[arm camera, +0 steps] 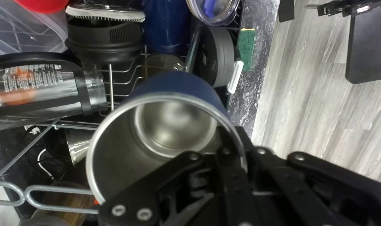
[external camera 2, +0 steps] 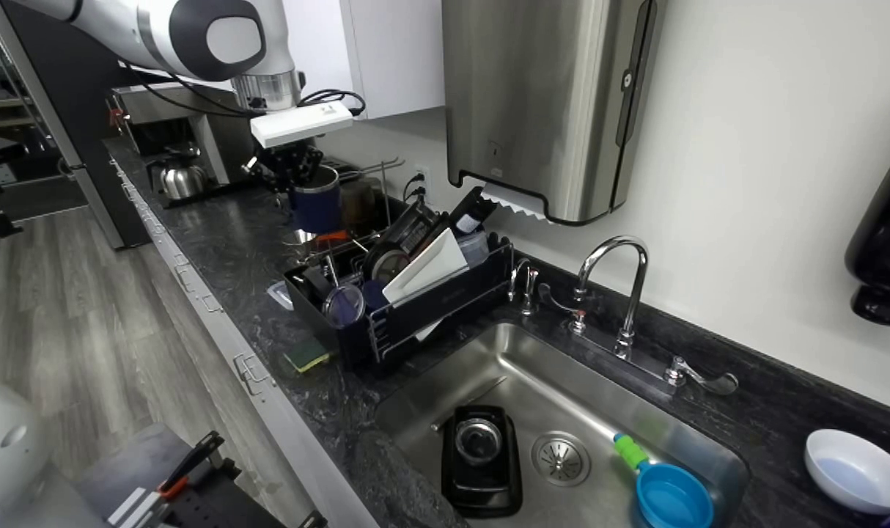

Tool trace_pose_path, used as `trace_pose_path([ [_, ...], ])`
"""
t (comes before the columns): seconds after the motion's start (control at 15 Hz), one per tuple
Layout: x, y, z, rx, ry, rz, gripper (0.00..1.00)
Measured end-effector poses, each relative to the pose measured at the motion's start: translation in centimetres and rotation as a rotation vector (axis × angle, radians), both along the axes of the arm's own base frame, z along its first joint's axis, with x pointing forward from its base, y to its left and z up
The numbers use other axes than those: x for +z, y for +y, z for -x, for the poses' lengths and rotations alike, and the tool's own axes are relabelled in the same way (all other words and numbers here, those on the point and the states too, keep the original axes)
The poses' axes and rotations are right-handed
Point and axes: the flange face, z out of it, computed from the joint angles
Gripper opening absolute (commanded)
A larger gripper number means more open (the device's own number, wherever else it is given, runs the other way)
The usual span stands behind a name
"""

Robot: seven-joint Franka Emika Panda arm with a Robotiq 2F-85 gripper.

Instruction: Take the blue mug from the sink and put it on the dish rack

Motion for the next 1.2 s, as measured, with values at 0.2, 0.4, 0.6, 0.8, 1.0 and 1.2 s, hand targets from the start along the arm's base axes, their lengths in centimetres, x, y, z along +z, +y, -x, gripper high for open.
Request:
trace_pose_path([
  [0.2, -0.1, 0.7, -0.5, 0.010, 0.002, 0.004, 0.02],
  [0.4, -0.3, 1.1, -1.0, 0.016, 0.005, 0.008, 0.02],
  [0.6, -0.7, 0.3, -1.9, -0.002, 0.012, 0.013, 0.02],
  [0.8, -1.0, -1.1, -2.9, -0.029, 0.018, 0.020, 0.02],
  [1.0, -1.1, -1.2, -3.4, -0.033, 0.018, 0.021, 0.02],
  [1.2, -1.2, -1.0, -3.7, -0.029, 0.019, 0.026, 0.02],
])
